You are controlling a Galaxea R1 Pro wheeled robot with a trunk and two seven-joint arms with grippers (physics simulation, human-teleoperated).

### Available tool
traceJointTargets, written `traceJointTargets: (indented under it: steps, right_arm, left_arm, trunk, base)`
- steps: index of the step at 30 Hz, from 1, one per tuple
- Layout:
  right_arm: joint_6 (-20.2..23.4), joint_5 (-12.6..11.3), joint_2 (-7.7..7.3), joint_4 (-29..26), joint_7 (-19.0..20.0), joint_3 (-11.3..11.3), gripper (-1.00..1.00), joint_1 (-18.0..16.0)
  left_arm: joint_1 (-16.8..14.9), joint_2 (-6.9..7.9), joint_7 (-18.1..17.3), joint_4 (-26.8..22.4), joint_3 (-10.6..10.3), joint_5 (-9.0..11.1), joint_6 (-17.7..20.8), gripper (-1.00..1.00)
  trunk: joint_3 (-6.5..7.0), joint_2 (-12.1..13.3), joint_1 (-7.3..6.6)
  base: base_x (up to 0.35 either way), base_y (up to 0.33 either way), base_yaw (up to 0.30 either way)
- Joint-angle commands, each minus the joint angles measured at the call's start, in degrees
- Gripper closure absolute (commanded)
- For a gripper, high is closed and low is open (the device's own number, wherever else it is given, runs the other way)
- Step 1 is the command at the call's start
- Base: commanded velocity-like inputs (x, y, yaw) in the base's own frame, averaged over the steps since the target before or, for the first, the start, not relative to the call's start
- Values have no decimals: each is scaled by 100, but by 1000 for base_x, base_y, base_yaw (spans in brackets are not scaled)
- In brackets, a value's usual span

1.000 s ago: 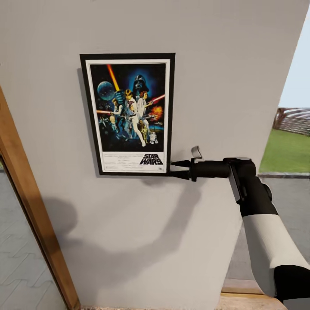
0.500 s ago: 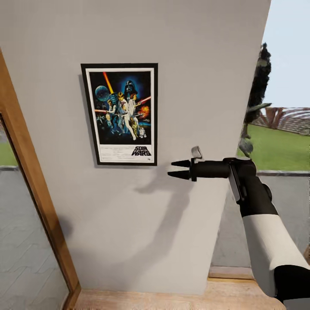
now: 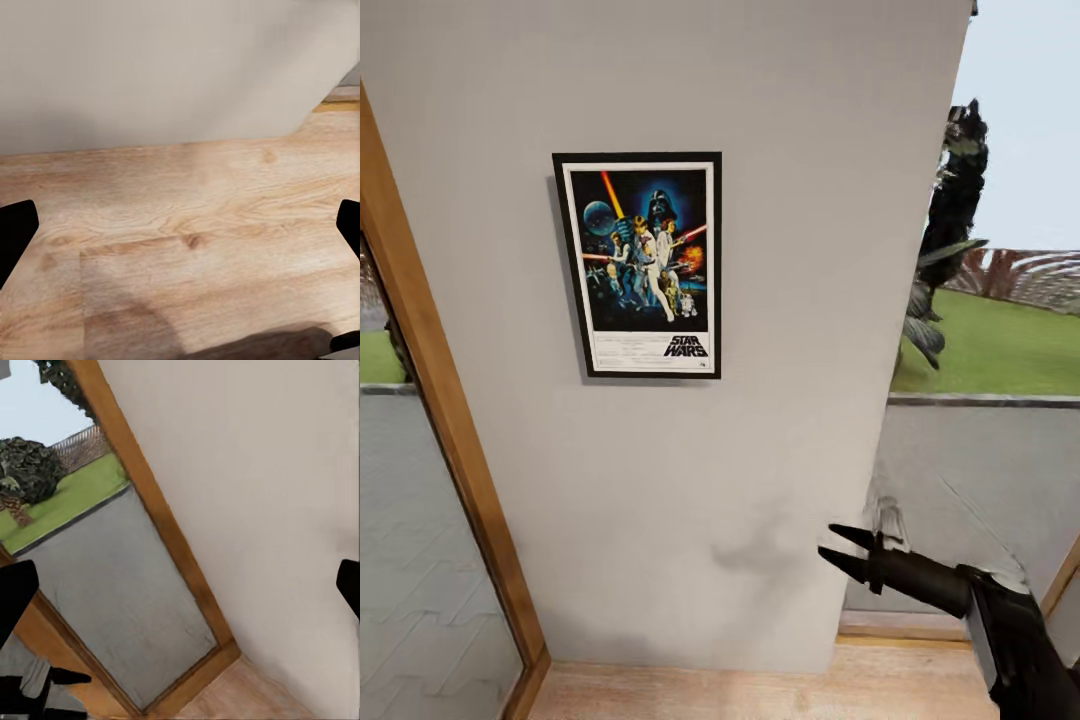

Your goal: Pick up the poster from the kitchen countertop and hang it on one of the wall nails in the kitchen.

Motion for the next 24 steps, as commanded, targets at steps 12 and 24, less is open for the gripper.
traceJointTargets:
  steps: [12, 24]
  right_arm:
    - [-2688, 112, -704, 3752, -1954, -1314, -100, 1516]
    - [-3081, 958, -539, 6210, -7575, -1358, -100, 1634]
  left_arm:
    - [2, -4, 26, 574, 92, -24, 4, -100]
    - [2, 137, 2365, 2459, 85, -45, -52, -100]
  trunk:
    - [0, -3, 2]
    - [0, -3, 2]
  base:
    - [0, 0, 0]
    - [0, 0, 0]
